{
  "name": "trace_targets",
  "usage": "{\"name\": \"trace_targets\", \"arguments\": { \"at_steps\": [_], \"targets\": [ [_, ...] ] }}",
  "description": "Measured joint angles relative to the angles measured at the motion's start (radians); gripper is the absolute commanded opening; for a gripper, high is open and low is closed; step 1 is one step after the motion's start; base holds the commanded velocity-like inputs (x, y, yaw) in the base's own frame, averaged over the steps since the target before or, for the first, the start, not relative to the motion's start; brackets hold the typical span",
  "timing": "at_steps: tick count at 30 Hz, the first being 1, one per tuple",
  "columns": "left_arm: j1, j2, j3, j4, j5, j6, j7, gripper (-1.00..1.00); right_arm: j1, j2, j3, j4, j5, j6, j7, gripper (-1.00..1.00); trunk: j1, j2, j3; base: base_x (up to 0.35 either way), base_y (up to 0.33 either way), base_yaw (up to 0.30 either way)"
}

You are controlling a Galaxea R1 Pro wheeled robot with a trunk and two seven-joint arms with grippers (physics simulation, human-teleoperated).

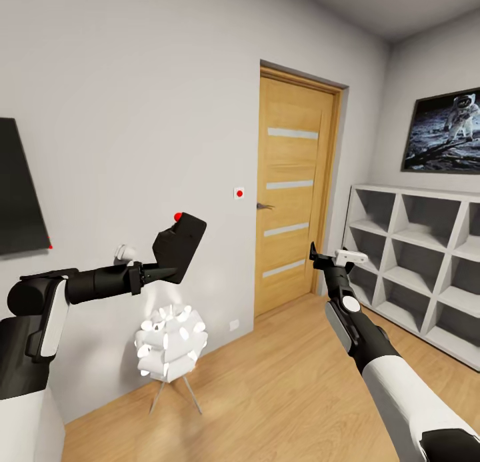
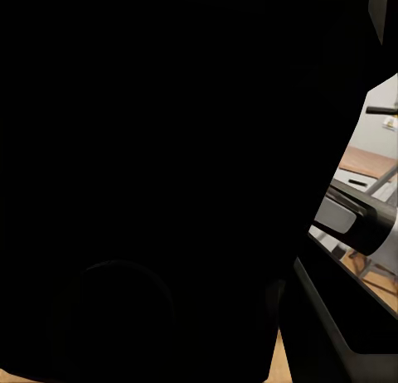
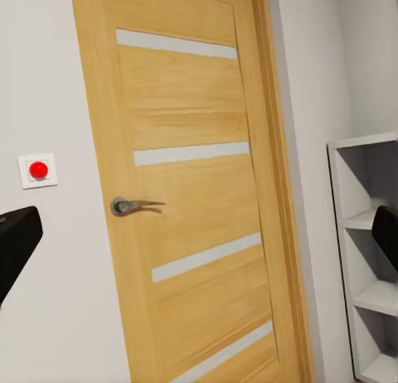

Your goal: Attach the digital camera to the camera tripod in the bedroom.

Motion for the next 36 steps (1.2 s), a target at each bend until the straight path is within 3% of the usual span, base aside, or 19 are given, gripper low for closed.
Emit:
{"name": "trace_targets", "arguments": {
  "at_steps": [36],
  "targets": [
    [0.0,0.001,-0.032,0.0,0.0,0.0,0.0,-1.0,0.0,0.0,0.0,0.029,0.002,-0.001,0.001,1.0,-0.138,0.252,0.113,0.0,0.0,0.0]
  ]
}}
